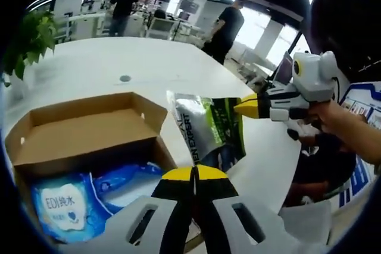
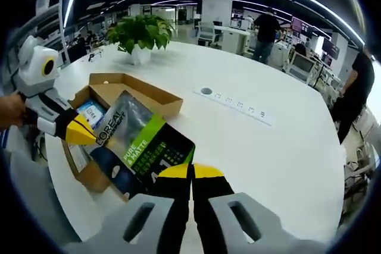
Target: Operate the shoe box by opening the lid, removing the specified soft item, and placing it in the target area until the item is outside and the box remains undamaged.
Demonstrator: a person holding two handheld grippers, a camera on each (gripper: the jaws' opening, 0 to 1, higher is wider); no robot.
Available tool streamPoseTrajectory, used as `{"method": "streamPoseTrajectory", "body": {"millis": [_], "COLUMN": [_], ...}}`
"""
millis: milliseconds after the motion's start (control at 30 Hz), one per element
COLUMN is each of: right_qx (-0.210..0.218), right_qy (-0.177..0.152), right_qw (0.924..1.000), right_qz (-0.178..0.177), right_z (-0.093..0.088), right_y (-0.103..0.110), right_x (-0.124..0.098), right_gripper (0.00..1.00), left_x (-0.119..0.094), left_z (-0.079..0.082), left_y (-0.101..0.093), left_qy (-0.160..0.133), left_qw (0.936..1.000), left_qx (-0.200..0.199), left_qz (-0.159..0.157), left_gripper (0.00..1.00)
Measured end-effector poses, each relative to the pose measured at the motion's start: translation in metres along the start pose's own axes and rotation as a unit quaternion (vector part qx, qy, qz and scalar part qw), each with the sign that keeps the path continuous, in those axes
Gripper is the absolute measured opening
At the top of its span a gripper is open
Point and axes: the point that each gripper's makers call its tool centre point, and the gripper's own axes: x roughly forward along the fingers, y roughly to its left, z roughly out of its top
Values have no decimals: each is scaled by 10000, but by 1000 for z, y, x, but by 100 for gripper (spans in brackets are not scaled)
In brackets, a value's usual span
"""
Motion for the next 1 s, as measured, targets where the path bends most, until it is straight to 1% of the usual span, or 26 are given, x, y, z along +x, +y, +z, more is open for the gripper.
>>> {"method": "streamPoseTrajectory", "body": {"millis": [100,333,467,567,633,700,833,900,967,1000], "right_qx": [15,25,26,18,-7,-2,41,38,47,50], "right_qy": [50,83,166,219,249,284,329,349,372,377], "right_qw": [10000,9999,9998,9997,9996,9995,9994,9993,9993,9992], "right_qz": [-34,-95,-110,-118,-135,-135,-113,-106,-96,-92], "right_z": [-5,-10,-18,-22,-24,-26,-31,-33,-36,-37], "right_y": [-7,-15,-21,-24,-26,-29,-31,-31,-31,-31], "right_x": [2,5,10,14,16,19,26,30,34,35], "right_gripper": [0,0,0,0,0,0,0,0,0,0], "left_x": [6,18,25,31,34,38,45,47,48,49], "left_z": [-1,-3,-4,-5,-7,-8,-10,-12,-13,-14], "left_y": [-4,-6,-7,-8,-12,-11,-8,-7,-6,-6], "left_qy": [50,192,297,426,515,619,769,891,1016,1053], "left_qw": [10000,9997,9991,9975,9966,9942,9909,9866,9806,9789], "left_qx": [58,164,311,554,642,878,1096,1353,1659,1729], "left_qz": [-17,-12,26,86,44,97,164,210,254,278], "left_gripper": [0,0,0,0,0,0,0,0,0,0]}}
